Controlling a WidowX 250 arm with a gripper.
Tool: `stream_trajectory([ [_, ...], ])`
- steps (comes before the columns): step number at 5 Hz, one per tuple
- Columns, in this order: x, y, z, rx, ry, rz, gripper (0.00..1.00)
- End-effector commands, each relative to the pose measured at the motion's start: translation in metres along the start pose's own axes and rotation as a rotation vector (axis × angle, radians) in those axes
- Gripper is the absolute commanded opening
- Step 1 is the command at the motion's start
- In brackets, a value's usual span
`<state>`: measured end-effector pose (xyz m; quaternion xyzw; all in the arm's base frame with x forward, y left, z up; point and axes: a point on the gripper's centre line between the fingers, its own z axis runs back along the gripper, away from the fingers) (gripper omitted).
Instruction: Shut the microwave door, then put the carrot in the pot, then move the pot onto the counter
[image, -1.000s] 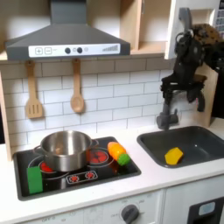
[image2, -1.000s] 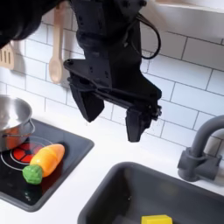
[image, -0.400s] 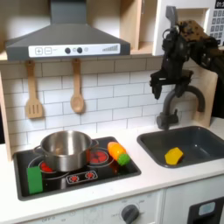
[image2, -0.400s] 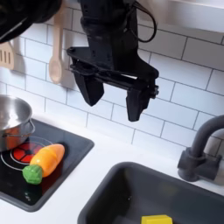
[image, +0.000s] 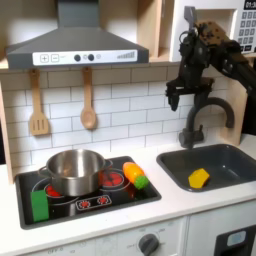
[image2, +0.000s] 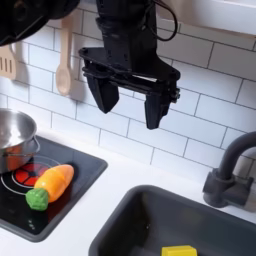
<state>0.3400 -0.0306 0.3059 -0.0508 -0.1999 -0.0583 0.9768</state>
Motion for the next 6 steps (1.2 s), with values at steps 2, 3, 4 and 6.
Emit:
stream_trajectory([
  [2,0.020,0.011,-0.007,0.000,0.002,0.047,1.00],
  [3,0.026,0.012,-0.010,-0.003,0.003,0.059,1.00],
  [4,0.031,0.010,-0.012,-0.009,0.002,0.056,1.00],
  [6,0.037,0.010,-0.015,-0.018,0.006,0.075,1.00],
])
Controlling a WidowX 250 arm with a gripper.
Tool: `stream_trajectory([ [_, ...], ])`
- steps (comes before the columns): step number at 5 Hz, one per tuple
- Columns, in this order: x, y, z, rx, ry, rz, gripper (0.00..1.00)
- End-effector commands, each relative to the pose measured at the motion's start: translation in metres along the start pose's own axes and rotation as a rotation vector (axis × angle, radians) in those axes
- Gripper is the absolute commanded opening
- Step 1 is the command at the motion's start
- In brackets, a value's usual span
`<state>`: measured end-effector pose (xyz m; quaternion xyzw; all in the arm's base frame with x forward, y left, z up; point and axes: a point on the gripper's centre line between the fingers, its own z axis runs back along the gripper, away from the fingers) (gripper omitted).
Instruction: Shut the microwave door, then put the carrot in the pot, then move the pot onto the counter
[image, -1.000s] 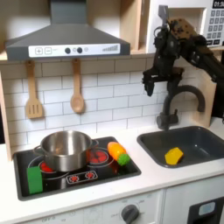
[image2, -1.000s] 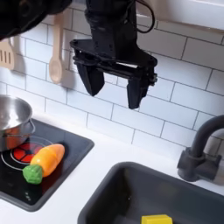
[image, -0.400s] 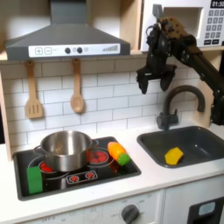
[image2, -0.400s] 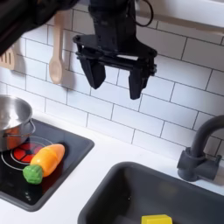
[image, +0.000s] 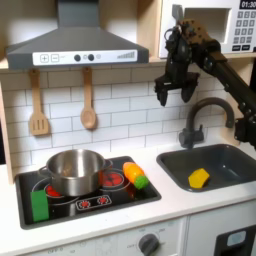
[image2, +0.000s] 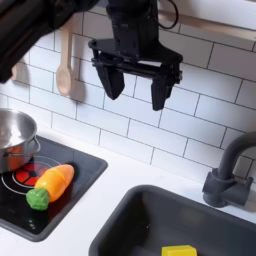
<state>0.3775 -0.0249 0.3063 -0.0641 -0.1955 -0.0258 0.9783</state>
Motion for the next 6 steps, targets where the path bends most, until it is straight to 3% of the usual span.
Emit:
stream_trajectory([
  [1,0.006,0.001,-0.003,-0.007,0.003,0.013,1.00],
  [3,-0.003,0.004,-0.003,0.007,0.015,0.007,1.00],
  [4,-0.021,0.012,-0.012,0.022,0.061,0.008,1.00],
  [6,-0.066,0.038,-0.001,0.078,0.097,0.051,1.00],
])
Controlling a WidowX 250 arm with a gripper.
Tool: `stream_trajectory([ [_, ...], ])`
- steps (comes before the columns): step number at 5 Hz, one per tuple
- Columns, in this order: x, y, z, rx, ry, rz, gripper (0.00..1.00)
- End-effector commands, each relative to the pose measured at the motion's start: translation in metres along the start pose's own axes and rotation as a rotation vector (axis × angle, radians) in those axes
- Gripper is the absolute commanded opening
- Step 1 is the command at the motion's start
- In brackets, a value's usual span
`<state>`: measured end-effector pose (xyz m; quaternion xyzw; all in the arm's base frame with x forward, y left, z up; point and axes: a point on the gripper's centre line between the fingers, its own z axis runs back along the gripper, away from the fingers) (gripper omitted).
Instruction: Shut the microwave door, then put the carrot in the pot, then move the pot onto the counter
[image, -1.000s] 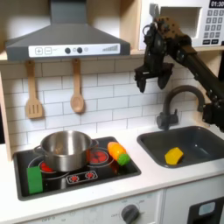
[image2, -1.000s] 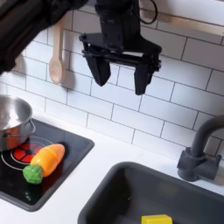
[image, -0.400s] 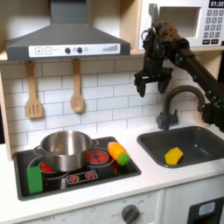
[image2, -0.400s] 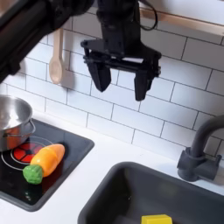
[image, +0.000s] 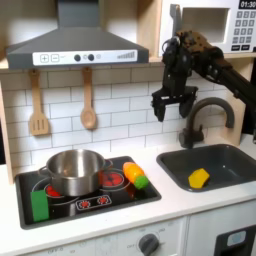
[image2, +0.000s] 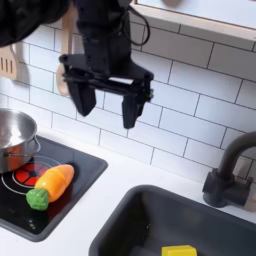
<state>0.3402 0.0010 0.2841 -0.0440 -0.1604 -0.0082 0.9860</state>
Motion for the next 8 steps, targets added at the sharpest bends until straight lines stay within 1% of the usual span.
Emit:
stream_trajectory([
  [1,-0.036,0.025,0.003,0.060,0.036,0.036,1.00],
  [2,-0.043,0.038,0.005,0.081,0.043,0.063,1.00],
  [3,-0.050,0.052,0.010,0.101,0.050,0.100,1.00],
  [4,-0.057,0.070,0.017,0.148,0.031,0.161,1.00],
  [5,-0.062,0.083,0.021,0.205,0.018,0.201,1.00],
  [6,-0.057,0.087,0.028,0.239,-0.041,0.207,1.00],
  [7,-0.043,0.080,0.037,0.236,-0.088,0.180,1.00],
  [8,-0.034,0.078,0.050,0.230,-0.135,0.172,1.00],
])
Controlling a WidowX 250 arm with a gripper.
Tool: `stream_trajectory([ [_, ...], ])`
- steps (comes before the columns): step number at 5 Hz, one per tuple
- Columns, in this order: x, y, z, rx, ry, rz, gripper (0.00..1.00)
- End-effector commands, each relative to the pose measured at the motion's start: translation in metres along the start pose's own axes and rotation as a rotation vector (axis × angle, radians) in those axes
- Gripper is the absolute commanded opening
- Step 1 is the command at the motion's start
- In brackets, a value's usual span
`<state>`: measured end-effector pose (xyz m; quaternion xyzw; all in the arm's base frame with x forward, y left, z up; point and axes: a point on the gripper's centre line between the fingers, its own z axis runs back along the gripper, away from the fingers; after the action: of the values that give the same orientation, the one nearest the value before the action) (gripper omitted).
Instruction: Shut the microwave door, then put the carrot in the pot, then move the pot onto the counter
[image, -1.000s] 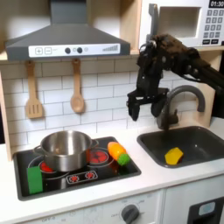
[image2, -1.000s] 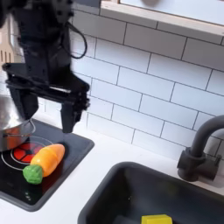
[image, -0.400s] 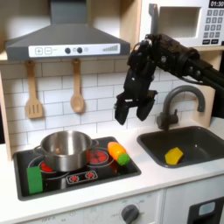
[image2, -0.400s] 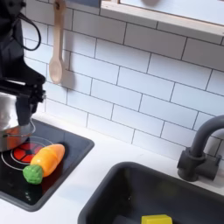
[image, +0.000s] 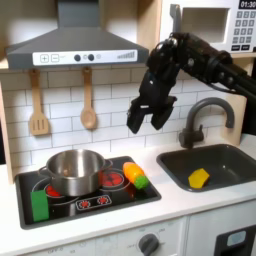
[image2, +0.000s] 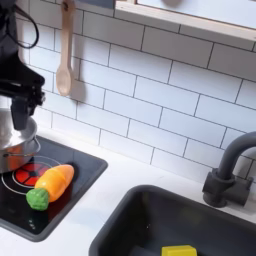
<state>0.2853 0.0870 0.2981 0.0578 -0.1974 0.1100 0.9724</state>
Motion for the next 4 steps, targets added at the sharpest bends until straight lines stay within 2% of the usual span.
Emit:
stream_trajectory([
  [1,0.027,-0.012,0.028,-0.063,-0.103,-0.043,1.00],
  [2,0.038,-0.028,0.041,-0.144,-0.149,-0.098,0.00],
  [3,0.043,-0.045,0.049,-0.205,-0.175,-0.153,0.00],
  [4,0.047,-0.067,0.056,-0.285,-0.199,-0.222,0.00],
])
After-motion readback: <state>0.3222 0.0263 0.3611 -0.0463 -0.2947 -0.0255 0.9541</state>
